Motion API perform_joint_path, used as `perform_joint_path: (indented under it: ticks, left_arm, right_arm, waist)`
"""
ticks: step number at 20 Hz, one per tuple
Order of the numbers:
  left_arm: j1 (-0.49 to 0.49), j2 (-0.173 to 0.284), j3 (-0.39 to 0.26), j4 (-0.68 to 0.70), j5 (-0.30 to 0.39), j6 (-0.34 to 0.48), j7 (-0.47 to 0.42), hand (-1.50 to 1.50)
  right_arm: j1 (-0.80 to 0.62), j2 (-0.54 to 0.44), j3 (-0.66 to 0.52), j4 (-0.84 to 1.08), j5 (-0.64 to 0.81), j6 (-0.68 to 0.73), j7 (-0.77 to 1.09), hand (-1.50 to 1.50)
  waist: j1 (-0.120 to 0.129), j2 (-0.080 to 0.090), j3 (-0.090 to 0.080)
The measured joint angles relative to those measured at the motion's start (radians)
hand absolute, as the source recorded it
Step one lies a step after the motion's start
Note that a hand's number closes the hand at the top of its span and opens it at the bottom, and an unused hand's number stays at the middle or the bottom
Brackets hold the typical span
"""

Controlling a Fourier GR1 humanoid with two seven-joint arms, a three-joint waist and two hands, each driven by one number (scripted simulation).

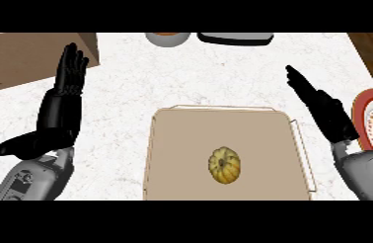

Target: Pick the squash from the tray and place it in the plate

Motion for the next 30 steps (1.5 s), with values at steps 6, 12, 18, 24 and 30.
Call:
perform_joint_path:
  ticks: [6, 12, 18, 24, 30]
  left_arm:
    - [0.019, 0.067, -0.042, -0.007, -0.004, -0.102, 0.019, 0.00]
    - [0.002, 0.092, -0.131, -0.006, 0.000, -0.222, 0.048, 0.00]
    - [-0.018, 0.112, -0.139, 0.016, 0.024, -0.295, 0.059, 0.00]
    - [-0.028, 0.120, -0.125, 0.043, 0.035, -0.330, 0.053, 0.00]
    - [-0.036, 0.130, -0.104, 0.052, 0.046, -0.346, 0.061, 0.00]
  right_arm:
    - [0.021, 0.040, -0.007, 0.142, -0.096, -0.035, 0.355, -1.50]
    - [-0.091, -0.095, 0.219, 0.192, 0.074, 0.147, 0.671, -1.50]
    - [-0.307, -0.024, 0.386, 0.233, 0.146, 0.293, 0.933, -1.50]
    - [-0.464, 0.077, 0.448, 0.395, 0.124, 0.323, 1.067, -1.50]
    - [-0.568, 0.166, 0.432, 0.601, 0.020, 0.342, 1.108, -1.50]
  waist:
    - [-0.002, 0.002, 0.036]
    - [0.060, 0.003, 0.030]
    - [0.072, 0.000, 0.040]
    - [0.043, -0.007, 0.036]
    - [0.027, -0.013, 0.033]
